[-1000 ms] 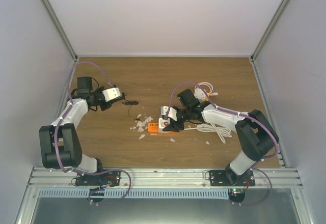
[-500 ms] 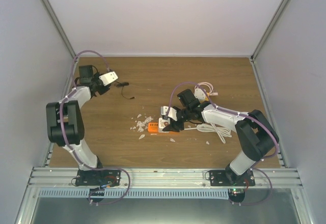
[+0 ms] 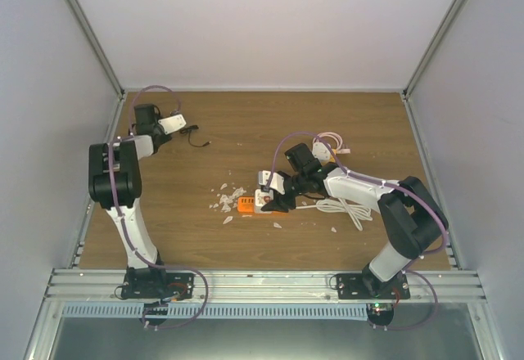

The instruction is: Pull the plug off the socket

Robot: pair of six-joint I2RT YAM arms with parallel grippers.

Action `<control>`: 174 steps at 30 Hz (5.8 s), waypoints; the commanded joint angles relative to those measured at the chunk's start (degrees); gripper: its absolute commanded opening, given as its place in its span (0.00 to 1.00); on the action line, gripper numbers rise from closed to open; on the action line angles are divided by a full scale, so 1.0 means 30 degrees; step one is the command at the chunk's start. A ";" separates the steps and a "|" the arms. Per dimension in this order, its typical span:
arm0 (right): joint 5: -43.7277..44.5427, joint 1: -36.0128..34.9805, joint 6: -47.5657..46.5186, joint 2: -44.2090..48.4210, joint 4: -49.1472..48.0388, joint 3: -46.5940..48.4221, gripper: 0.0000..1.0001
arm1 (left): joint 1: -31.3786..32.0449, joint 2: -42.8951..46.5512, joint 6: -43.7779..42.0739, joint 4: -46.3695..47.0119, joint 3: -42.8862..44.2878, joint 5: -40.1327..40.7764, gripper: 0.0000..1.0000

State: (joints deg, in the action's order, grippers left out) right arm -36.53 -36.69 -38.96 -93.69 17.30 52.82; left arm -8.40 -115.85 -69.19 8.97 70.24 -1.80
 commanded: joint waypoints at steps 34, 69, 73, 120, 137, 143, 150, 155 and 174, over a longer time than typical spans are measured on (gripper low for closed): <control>0.1984 -0.0264 0.1180 -0.1493 0.2550 0.0267 0.13 | -0.1032 0.2408 0.0722 -0.6190 0.0391 -0.3567 0.95; 0.0408 -0.0482 0.1700 -0.0420 0.2690 0.3486 0.87 | 0.3722 0.9223 0.4438 -1.2695 -0.2734 -1.3174 0.99; -0.0202 0.0224 0.1396 0.0314 0.2789 0.2492 0.93 | 0.4753 0.9792 0.4203 -1.3072 -0.3668 -1.4063 0.99; 0.0126 0.1510 -0.0021 -0.0498 0.1004 -0.0150 0.47 | 1.1477 0.7106 0.6979 -0.9346 -0.5730 -1.5326 0.80; 0.0634 0.1506 -0.0276 -0.0842 0.1105 -0.0225 0.33 | 1.1222 0.8836 0.6364 -0.7354 -0.6948 -1.5380 0.52; 0.0580 0.1499 -0.0314 -0.1023 0.1286 -0.0145 0.31 | 1.1153 0.8827 0.6852 -0.6475 -0.7123 -1.6093 0.46; 0.0751 0.1507 -0.0299 -0.1086 0.1321 -0.0148 0.29 | 1.0829 0.8638 0.7614 -0.7090 -0.6431 -1.7407 0.40; 0.0750 0.1506 -0.0329 -0.1085 0.1344 -0.0161 0.29 | 1.0500 0.8585 0.7707 -0.7517 -0.6157 -1.8232 0.38; 0.0723 0.1502 -0.0228 -0.0911 0.1409 -0.0140 0.29 | 0.8075 0.9930 0.6284 -0.9525 -0.6009 -1.7107 0.35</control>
State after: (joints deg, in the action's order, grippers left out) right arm -36.51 -32.08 -39.22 -94.61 19.88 53.19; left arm 18.92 -88.66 -48.14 -18.22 50.39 -52.86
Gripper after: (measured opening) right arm 0.547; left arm 0.627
